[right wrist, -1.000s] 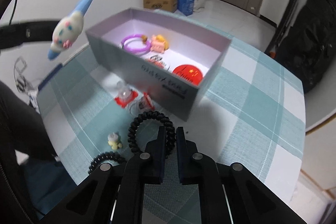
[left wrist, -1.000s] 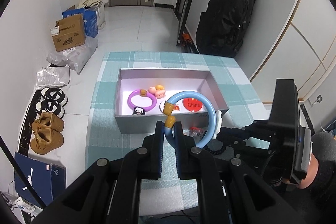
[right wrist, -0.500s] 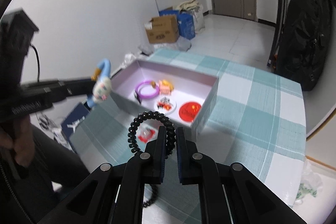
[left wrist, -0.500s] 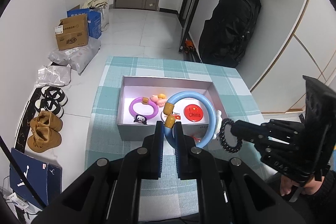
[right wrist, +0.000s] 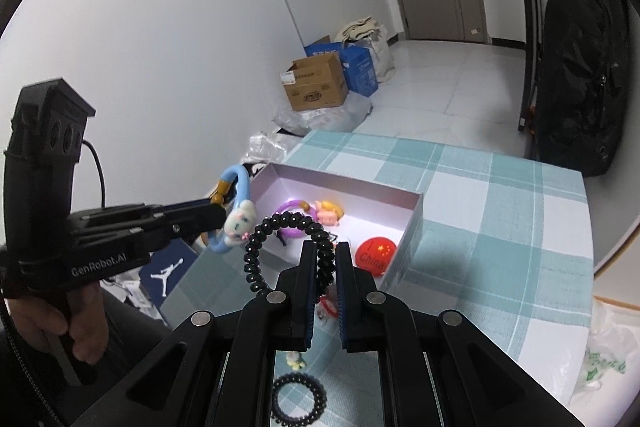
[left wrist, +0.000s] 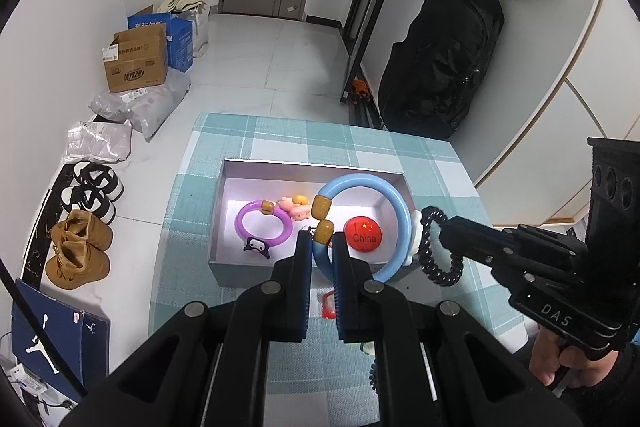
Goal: Organize jewelry
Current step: 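Carry blue ring toy over box with left gripper while right gripper carries bracelet there, then open both grippers to drop the ring toy and bracelet into the box, then withdraw both grippers and move the left gripper to the other black bracelet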
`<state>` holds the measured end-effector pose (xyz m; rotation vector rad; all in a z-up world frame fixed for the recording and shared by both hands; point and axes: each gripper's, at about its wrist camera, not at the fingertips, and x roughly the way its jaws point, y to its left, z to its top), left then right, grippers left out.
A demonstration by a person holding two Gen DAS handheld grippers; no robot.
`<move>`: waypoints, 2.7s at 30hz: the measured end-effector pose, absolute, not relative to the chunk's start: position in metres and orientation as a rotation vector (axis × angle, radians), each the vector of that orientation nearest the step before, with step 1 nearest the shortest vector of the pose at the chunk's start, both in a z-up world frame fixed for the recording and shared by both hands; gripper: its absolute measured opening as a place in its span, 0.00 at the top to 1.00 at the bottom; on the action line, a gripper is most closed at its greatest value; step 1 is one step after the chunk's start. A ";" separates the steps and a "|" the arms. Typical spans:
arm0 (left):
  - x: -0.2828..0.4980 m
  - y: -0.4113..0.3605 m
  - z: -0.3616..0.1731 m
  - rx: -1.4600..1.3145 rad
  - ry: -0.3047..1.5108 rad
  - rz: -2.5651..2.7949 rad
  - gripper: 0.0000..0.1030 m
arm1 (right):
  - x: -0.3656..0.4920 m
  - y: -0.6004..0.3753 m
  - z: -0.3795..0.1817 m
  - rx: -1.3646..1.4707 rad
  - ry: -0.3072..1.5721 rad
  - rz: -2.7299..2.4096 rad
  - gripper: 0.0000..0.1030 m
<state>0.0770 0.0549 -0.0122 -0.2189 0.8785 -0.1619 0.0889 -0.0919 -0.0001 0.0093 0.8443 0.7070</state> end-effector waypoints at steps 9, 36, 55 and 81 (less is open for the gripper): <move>0.089 0.056 -0.014 -0.249 0.896 -0.148 0.95 | 0.107 -0.095 0.001 0.081 0.853 0.694 0.92; 0.132 0.049 -0.038 -0.262 0.985 -0.075 0.95 | 0.151 -0.088 -0.024 0.174 0.954 0.649 0.92; 0.133 0.039 -0.038 -0.216 0.983 -0.111 0.74 | 0.146 -0.084 -0.022 0.102 0.945 0.608 0.75; 0.091 0.047 -0.022 -0.233 0.889 -0.085 0.46 | 0.100 -0.109 -0.003 0.019 0.796 0.605 0.38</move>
